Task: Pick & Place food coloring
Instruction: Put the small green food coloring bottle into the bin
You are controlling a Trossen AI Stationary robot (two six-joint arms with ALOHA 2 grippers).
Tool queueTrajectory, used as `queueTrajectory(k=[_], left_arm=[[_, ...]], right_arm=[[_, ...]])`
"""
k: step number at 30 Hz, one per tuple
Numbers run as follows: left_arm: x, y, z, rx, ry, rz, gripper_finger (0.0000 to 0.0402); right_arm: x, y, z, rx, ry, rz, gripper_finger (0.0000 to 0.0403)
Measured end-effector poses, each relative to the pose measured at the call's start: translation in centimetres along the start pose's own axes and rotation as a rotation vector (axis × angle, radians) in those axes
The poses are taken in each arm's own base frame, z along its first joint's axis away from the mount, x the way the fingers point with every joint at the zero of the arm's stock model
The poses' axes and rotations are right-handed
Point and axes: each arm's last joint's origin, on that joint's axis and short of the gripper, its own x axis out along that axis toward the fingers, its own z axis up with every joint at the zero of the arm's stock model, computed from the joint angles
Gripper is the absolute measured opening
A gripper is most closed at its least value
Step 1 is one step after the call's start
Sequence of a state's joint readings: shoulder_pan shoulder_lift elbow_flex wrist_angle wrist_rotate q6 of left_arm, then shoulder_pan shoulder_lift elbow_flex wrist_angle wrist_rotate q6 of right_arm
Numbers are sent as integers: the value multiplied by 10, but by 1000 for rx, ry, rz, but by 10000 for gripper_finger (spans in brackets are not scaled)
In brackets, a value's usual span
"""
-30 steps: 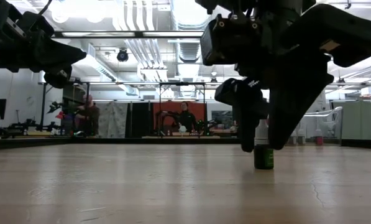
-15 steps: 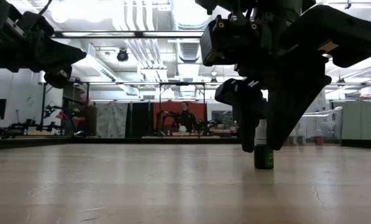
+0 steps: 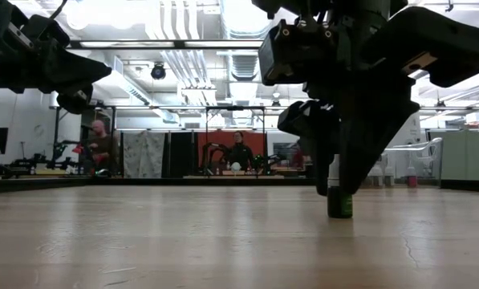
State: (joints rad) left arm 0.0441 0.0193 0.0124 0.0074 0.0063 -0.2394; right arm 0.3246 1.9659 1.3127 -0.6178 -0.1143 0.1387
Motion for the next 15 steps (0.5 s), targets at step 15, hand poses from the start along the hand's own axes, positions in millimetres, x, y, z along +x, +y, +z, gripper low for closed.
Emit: queueTrajectory(k=[15], left_arm=[[0,0,0,0,1,0,0]], right_arm=[[-3,0,1,20,-3,0,78]])
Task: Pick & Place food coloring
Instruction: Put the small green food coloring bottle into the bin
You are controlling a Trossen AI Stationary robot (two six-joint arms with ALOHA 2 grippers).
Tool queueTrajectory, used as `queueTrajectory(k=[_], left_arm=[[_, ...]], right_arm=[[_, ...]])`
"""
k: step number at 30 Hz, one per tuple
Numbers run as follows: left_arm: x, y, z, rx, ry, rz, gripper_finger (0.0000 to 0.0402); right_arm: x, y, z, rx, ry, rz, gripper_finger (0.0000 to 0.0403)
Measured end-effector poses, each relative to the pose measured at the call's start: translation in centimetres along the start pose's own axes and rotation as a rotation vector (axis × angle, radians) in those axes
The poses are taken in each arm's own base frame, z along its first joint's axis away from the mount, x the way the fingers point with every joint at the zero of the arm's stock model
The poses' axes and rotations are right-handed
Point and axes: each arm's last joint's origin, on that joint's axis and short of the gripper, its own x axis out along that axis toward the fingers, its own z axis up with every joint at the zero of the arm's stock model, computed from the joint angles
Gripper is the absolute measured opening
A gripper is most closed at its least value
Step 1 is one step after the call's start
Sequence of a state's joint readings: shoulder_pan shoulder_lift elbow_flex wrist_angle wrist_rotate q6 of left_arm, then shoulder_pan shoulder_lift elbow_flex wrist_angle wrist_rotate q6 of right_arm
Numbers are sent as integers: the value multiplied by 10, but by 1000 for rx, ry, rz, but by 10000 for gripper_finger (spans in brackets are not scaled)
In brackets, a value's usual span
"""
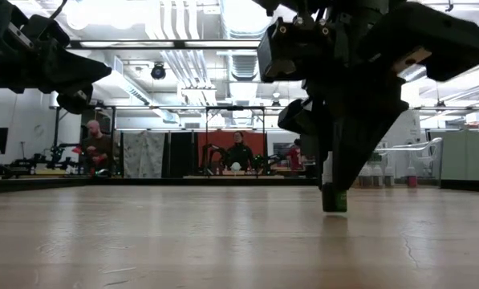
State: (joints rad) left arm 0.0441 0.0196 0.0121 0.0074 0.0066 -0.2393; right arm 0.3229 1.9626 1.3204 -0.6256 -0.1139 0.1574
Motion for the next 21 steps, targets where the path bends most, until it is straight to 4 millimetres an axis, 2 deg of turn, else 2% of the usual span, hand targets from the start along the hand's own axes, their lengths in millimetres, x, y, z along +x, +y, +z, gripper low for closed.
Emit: queueTrajectory(k=[9,21], left_arm=[[0,0,0,0,3,1,0],[1,0,-1,0,12,3,0]], right_arm=[[-34,-4,6,15,-50,1,75],[-78,-52,-3,149,-40,-50,70]])
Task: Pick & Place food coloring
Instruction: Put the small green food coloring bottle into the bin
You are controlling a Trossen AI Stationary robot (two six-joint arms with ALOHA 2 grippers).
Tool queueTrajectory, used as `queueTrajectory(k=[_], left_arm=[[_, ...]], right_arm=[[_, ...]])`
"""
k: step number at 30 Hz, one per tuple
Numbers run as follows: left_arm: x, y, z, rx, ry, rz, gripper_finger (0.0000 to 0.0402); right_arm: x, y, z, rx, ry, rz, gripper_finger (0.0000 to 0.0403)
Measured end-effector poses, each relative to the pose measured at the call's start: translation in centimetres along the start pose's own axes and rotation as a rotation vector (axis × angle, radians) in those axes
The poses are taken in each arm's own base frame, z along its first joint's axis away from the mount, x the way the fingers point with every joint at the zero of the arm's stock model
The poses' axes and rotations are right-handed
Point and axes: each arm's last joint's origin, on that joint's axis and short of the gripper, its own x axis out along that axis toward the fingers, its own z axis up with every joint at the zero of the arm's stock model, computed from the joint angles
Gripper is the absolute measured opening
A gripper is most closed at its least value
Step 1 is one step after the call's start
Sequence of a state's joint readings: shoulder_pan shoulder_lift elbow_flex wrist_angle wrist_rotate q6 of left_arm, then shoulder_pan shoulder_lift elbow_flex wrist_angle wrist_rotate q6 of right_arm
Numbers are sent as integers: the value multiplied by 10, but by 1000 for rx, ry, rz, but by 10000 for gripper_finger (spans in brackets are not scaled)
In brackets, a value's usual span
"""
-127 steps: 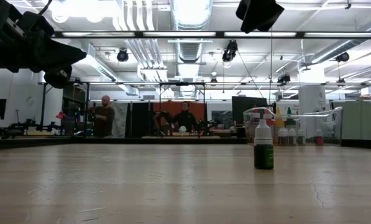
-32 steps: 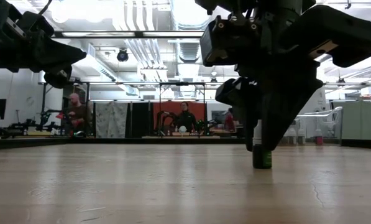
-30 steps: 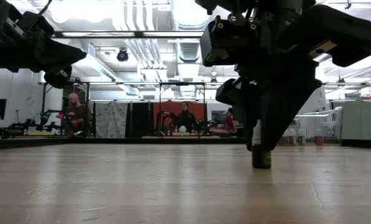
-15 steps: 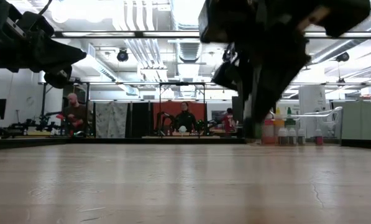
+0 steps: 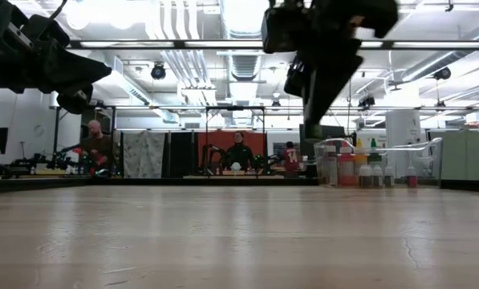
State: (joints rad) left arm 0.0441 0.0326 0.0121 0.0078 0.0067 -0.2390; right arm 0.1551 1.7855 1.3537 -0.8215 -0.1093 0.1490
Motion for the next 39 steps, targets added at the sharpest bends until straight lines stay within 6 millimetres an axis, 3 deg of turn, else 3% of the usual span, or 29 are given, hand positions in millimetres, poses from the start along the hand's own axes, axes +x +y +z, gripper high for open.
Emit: queueTrajectory(k=[11,19,29,39], left_arm=[[0,0,0,0,3,1,0],[0,0,0,0,3,1,0],[0,0,0,0,4,1,0],[0,0,0,0,4,1,0]], right_arm=[[-30,-74,1,99,-68,-67,72],[-58,-131,-16,217,-76,-130,71],[-101,-172,-51,397,-92,-188,71],[-112,-208,-87,760,-73,-220,72]])
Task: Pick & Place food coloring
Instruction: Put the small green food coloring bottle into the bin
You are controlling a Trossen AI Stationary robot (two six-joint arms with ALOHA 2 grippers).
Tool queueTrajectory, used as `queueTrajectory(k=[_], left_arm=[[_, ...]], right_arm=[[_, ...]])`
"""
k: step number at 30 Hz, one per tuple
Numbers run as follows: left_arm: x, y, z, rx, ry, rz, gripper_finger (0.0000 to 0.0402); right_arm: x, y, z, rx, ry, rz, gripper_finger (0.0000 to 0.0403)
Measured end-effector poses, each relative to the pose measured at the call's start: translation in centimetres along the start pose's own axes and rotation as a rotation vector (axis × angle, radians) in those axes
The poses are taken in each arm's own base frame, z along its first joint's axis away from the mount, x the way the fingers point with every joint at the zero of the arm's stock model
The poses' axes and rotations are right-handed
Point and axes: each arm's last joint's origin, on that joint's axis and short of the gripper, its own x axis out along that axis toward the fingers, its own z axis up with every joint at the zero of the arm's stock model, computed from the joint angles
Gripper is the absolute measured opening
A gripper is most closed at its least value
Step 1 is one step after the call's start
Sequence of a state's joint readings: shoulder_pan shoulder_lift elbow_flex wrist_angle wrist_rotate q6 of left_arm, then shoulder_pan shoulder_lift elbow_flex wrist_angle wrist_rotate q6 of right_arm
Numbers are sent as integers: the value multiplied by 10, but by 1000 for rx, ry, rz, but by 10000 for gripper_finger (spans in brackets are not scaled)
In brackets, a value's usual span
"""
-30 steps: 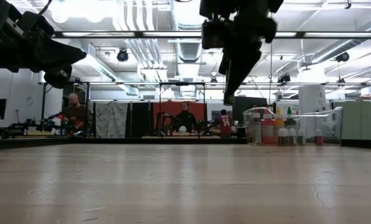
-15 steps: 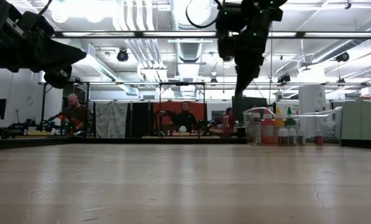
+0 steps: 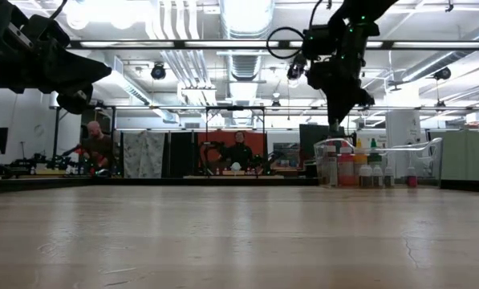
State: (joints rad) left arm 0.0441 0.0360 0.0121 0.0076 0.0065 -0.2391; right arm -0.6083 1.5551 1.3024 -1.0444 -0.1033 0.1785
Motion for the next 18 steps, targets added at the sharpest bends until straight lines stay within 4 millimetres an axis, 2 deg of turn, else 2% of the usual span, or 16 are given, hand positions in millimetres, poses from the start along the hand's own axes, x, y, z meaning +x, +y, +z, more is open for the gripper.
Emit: queueTrajectory(k=[11,18], left_arm=[[0,0,0,0,0,0,0],[0,0,0,0,0,0,0]], right_arm=[[0,-27,1,315,-4,-43,71],[-12,-42,-21,417,-30,-103,71]])
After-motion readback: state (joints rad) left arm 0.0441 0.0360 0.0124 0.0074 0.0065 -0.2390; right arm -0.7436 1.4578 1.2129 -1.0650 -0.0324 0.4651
